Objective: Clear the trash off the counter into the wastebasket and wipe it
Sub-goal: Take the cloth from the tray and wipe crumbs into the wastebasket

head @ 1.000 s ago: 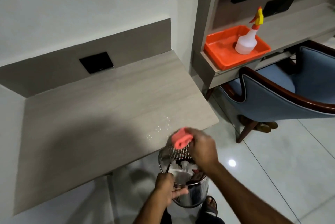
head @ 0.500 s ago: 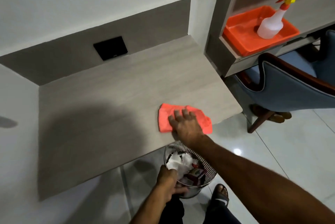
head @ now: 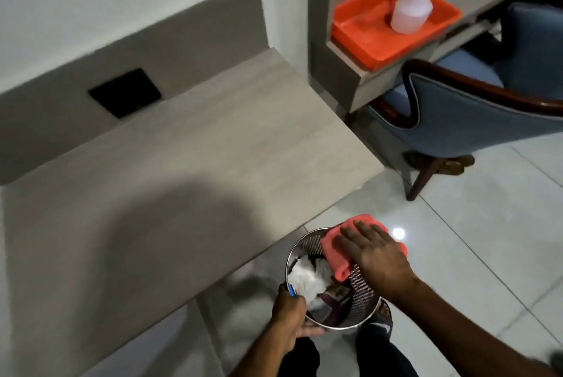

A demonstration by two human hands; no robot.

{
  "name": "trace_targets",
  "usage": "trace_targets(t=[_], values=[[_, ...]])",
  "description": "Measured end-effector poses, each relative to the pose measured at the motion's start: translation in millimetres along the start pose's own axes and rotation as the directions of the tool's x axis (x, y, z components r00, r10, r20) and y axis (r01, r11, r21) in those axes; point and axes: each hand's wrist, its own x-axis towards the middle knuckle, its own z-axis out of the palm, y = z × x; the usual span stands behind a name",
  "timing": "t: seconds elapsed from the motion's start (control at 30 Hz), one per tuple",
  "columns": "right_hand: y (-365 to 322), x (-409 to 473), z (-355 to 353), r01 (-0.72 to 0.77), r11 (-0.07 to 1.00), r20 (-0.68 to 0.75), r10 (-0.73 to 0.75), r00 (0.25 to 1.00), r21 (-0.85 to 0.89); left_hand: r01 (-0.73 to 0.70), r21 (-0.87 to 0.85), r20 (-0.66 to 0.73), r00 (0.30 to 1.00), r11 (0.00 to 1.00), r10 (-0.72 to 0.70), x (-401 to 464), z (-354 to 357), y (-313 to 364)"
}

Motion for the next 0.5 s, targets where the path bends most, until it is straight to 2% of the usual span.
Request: trace_targets(t=[0.17, 0.3, 0.5], values=[[38, 1, 100, -0.260, 0.922, -0.009, 0.274, 0.962, 0.286, 0.032, 0.056, -0.015, 0.999, 0.998, -0.031, 96, 48, -34], [70, -1, 192, -0.360, 0.828, 0.088, 0.358, 0.930, 0.430, 0.080, 0.098, -0.016, 0.997, 0.992, -0.079, 185, 84, -63], [126, -10, 302, -0.450, 0.762, 0.178, 0.417, 0.891, 0.467, 0.131, 0.086, -0.014, 0.991, 0.988, -0.130, 300, 131, -100]])
